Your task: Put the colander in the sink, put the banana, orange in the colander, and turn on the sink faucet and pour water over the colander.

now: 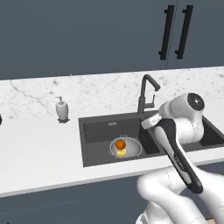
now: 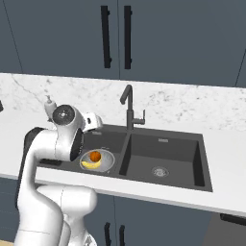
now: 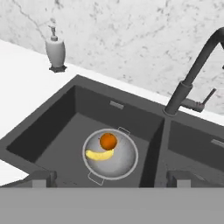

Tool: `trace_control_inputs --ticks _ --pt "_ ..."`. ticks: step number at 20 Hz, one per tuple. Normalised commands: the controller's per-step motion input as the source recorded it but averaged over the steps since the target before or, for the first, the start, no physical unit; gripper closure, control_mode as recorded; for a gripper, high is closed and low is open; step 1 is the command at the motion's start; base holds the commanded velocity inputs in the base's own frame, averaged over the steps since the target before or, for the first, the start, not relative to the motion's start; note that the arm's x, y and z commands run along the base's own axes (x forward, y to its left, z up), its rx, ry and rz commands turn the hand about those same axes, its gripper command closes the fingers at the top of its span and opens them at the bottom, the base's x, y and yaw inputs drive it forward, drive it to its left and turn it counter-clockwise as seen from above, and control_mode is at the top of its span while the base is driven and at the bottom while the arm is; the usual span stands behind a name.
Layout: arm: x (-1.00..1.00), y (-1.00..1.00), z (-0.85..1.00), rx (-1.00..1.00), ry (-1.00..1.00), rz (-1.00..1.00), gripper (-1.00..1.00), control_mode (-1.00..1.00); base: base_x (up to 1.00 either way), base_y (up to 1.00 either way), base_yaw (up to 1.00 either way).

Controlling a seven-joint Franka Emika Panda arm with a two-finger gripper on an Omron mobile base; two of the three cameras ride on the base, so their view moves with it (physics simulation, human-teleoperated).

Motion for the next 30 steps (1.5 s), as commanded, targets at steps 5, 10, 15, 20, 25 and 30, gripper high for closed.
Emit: trace_control_inputs --ticks 5,10,15,20,25,30 --pt "-0.61 -0.89 0.00 0.42 -0.01 -0.23 -1.00 -1.00 0.00 0.00 0.00" --pt "-0.13 -0.80 0.04 0.37 0.25 -0.19 -1.00 -1.00 0.00 0.00 0.00" --pt "0.07 -0.74 0.20 0.28 0.39 -0.12 -1.00 -1.00 0.00 0.00 0.00" --pt "0.34 -0.53 0.08 0.28 0.14 -0.11 -1.00 -1.00 0.00 0.00 0.00" --pt "0.50 -0.37 0.05 0.31 -0.11 -0.08 -1.00 -1.00 0.00 0.00 0.00" --pt "0.43 -0.42 0.01 0.34 -0.03 -0.02 -1.00 -1.00 0.00 0.00 0.00"
